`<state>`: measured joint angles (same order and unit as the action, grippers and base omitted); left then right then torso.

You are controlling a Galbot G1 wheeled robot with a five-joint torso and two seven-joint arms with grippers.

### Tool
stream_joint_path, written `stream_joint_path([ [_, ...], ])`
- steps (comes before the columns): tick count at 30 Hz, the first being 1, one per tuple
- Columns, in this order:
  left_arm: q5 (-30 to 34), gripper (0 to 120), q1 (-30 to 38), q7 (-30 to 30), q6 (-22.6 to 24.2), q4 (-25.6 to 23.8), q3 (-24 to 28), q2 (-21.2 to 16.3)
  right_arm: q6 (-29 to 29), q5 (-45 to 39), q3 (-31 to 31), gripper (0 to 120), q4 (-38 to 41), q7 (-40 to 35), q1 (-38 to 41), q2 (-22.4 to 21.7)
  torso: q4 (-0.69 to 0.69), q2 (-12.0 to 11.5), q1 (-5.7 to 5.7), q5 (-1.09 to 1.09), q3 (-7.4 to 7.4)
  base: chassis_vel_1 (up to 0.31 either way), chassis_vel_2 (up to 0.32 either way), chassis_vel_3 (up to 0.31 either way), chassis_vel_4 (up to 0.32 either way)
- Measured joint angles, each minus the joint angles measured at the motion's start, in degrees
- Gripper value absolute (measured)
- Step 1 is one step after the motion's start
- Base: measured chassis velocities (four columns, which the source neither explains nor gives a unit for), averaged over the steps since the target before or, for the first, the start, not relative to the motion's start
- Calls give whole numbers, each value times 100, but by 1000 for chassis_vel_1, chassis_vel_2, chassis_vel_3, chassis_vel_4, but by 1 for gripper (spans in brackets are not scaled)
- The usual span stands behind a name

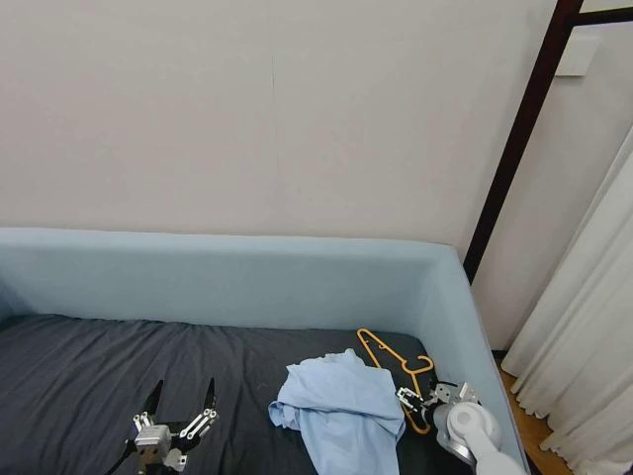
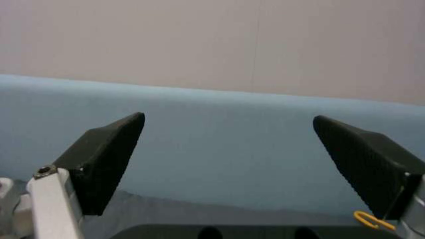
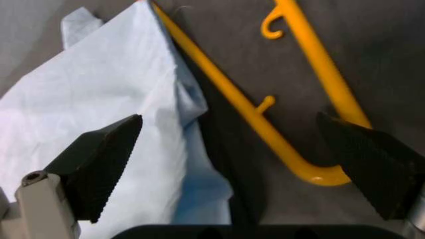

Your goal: Pick up the clothes from the sofa and hang them on the clothes hanger.

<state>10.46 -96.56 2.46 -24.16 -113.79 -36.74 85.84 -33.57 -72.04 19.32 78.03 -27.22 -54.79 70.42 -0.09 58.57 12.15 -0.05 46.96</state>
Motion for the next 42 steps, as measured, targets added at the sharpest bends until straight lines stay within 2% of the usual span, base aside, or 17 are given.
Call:
stream_joint_path([
  [16, -124, 100, -31, -69, -122, 30, 7, 71, 31, 313, -132, 99, 63, 121, -50, 191, 1, 1, 0, 0, 0, 0, 0, 0, 0],
  [21, -128, 100, 37, -90, -140, 125, 23, 71, 16, 453, -207, 75, 58, 217, -48, 193, 1, 1, 0, 0, 0, 0, 0, 0, 0],
  [23, -133, 100, 55, -96, -147, 146, 36, 76, 16, 480, -218, 72, 59, 227, -51, 197, 1, 1, 0, -1, 0, 0, 0, 0, 0],
  [27, -139, 100, 105, -115, -151, 189, 76, 84, 23, 562, -250, 54, 60, 269, -62, 213, 1, 1, 0, 0, 0, 0, 0, 0, 0],
  [29, -138, 100, 113, -120, -151, 195, 79, 82, 26, 575, -254, 51, 60, 276, -64, 213, 1, 1, 0, 0, 0, 0, 0, 0, 0],
  [32, -135, 100, 136, -135, -158, 225, 81, 56, 34, 575, -259, 36, 91, 270, -74, 223, 1, 1, 0, 0, 0, 0, 0, 0, 0],
  [34, -135, 100, 142, -139, -159, 232, 81, 48, 35, 573, -259, 32, 101, 265, -77, 228, 1, 1, 0, 0, 0, 0, 0, 0, 0],
  [37, -128, 100, 165, -158, -168, 249, 88, 29, 43, 578, -258, 17, 156, 261, -115, 241, 1, 1, 0, 0, 0, 0, 0, 0, 0],
  [39, -128, 100, 172, -165, -169, 252, 96, 24, 48, 587, -257, 15, 174, 266, -129, 243, 1, 1, 0, 0, 0, 0, 0, 0, 0],
  [42, -126, 100, 189, -198, -173, 269, 119, 2, 163, 634, -260, 1, 257, 347, -183, 246, 1, 1, -1, 0, 0, 0, 0, 0, 0],
])
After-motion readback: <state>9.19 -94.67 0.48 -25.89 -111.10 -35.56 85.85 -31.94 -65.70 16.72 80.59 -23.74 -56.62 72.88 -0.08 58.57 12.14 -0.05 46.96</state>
